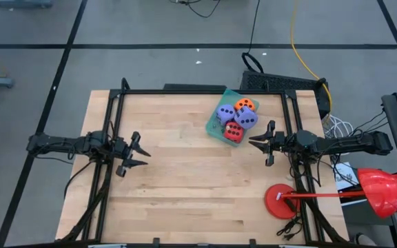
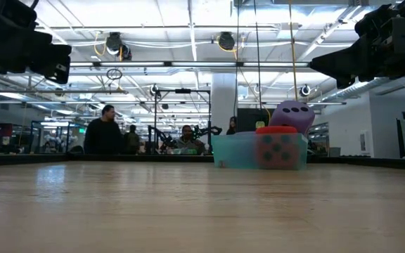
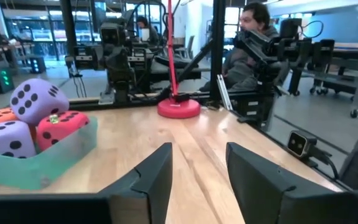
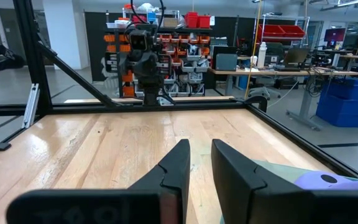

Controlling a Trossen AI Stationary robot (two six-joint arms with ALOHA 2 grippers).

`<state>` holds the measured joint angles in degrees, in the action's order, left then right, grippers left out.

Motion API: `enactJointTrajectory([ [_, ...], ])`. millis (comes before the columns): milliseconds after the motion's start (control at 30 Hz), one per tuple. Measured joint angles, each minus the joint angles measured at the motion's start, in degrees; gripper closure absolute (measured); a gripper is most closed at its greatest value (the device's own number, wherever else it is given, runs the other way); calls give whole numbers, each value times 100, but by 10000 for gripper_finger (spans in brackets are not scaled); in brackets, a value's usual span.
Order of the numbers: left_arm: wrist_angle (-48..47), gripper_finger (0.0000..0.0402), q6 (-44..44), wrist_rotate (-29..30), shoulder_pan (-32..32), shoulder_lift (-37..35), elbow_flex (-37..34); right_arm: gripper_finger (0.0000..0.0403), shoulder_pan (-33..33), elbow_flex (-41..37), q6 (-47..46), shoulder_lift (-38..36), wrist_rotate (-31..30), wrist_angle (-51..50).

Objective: Pick & Place Dice
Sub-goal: Return to Home Position

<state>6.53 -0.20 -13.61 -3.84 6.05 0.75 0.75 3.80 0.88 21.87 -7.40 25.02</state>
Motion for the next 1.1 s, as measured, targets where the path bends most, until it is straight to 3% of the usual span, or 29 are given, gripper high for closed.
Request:
enactJointTrajectory([
  [300, 37, 253, -11, 2, -6, -77, 5, 344, 0, 0, 0, 0, 0, 0],
  [867, 12, 219, -10, 11, -6, -38, 9, 344, 1, 1, -2, 2, 0, 0],
  [1100, 14, 223, -8, 11, -6, -38, 9, 344, 0, 0, 1, 2, 0, 0],
])
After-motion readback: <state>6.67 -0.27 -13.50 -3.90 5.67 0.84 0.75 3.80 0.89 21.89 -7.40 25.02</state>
